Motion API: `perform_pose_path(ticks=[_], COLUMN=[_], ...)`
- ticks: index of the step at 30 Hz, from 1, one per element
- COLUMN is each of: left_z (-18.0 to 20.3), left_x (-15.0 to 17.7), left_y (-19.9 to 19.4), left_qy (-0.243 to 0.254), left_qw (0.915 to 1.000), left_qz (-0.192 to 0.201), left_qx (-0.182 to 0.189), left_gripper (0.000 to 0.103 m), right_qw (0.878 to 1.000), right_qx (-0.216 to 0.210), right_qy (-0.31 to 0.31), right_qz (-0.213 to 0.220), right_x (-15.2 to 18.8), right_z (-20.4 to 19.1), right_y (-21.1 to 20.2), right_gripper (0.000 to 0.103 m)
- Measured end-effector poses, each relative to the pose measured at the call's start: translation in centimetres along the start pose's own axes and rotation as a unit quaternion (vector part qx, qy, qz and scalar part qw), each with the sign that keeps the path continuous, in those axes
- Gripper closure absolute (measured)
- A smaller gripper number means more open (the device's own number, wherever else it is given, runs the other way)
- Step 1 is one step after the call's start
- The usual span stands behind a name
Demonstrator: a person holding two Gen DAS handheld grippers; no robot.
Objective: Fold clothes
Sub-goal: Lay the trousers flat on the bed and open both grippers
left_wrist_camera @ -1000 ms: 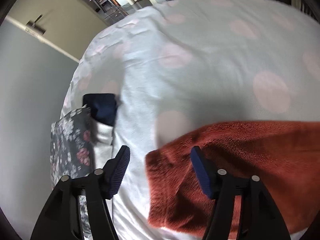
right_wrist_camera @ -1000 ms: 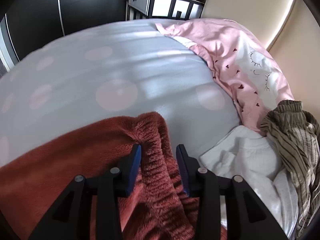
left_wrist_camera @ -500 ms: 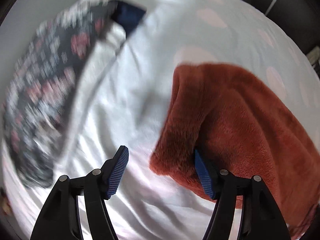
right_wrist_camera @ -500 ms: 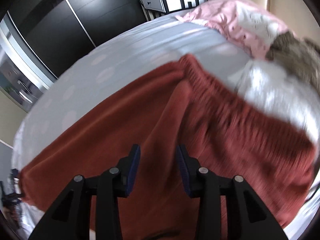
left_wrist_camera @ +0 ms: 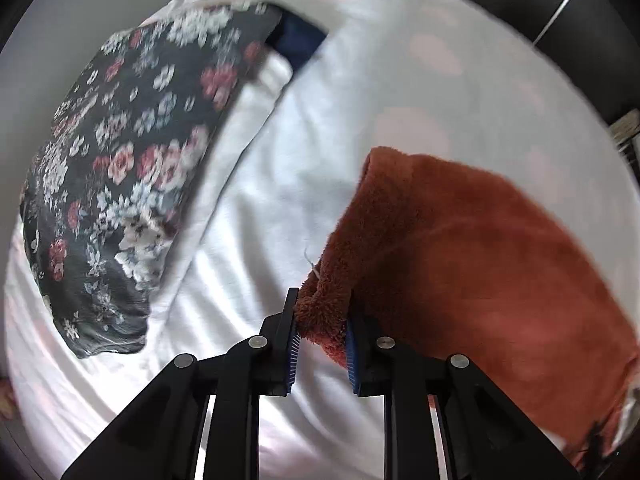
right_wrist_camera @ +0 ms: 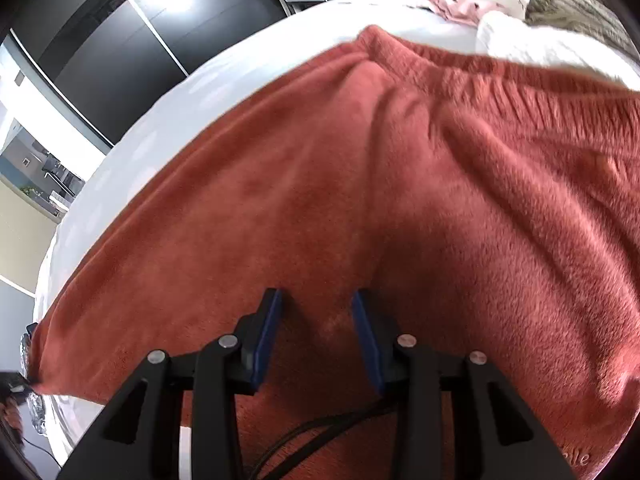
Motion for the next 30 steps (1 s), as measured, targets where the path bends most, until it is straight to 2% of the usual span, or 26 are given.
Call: perform_pose_path(ticks=[2,6,8,11,14,16,18,20,25,29,30], left_z=[-0.4,1.6,2.4,2.6,2.9,4.2,5.6,8.5,16.9,24.5,26.4], left_x=[0.5,1.1,1.4,2.0,2.9,4.0,4.9,5.6,6.0,6.6,6.7], left_y=[2.1,2.7,1.8,-0.6,-3.0,-4.6,-6.2,-7.5,-8.6,-7.5,-7.0], left_qy=[-0.004,0.046,0.084,0.111,0.107,0.117,0.144,0.177,0.251,0.298,0.305], left_qw=[0.9998,0.9964,0.9913,0.9869,0.987,0.9837,0.9804,0.976,0.9605,0.9488,0.9471], left_qz=[-0.011,0.015,0.026,0.052,0.073,0.096,0.112,0.118,0.121,0.1,0.093], left_qx=[-0.013,-0.07,-0.098,-0.106,-0.095,-0.096,-0.075,-0.049,-0.002,0.028,0.036], left_gripper=[0.081,0.075,0.058,0.043,0.043,0.043,0.049,0.056,0.056,0.073,0.073], right_qw=[1.0,0.999,0.999,0.999,0.999,0.999,0.999,0.999,0.997,0.995,0.995], right_qx=[0.005,0.019,0.023,0.021,0.017,0.016,0.014,0.009,-0.023,-0.017,-0.016], right_qy=[-0.008,-0.036,-0.039,-0.03,-0.024,-0.022,-0.023,-0.029,-0.065,-0.087,-0.09], right_qz=[-0.002,0.001,0.002,0.005,0.012,0.018,0.026,0.036,0.041,0.044,0.044], right_x=[0.1,0.3,0.2,0.0,-0.2,-0.3,-0.3,-0.3,-0.3,0.3,0.3], right_z=[-0.2,-0.8,-0.9,-1.0,-1.0,-1.0,-1.1,-1.4,-3.2,-4.5,-4.8], right_y=[0.1,0.1,0.1,-0.1,-0.3,-0.6,-1.3,-1.9,-2.0,-1.9,-1.7], right_gripper=[0.066,0.066,0.066,0.066,0.066,0.067,0.067,0.071,0.071,0.071,0.071])
Point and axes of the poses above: each gripper's, at about its wrist camera, not at the fingertips, and y roughly the way its jaws point, z to its right, x to its underside, the point moved 3 cm from there along y, roughly the way its jaws point, and after that the axes turned 4 degrees about x, right-handed, at the moved point
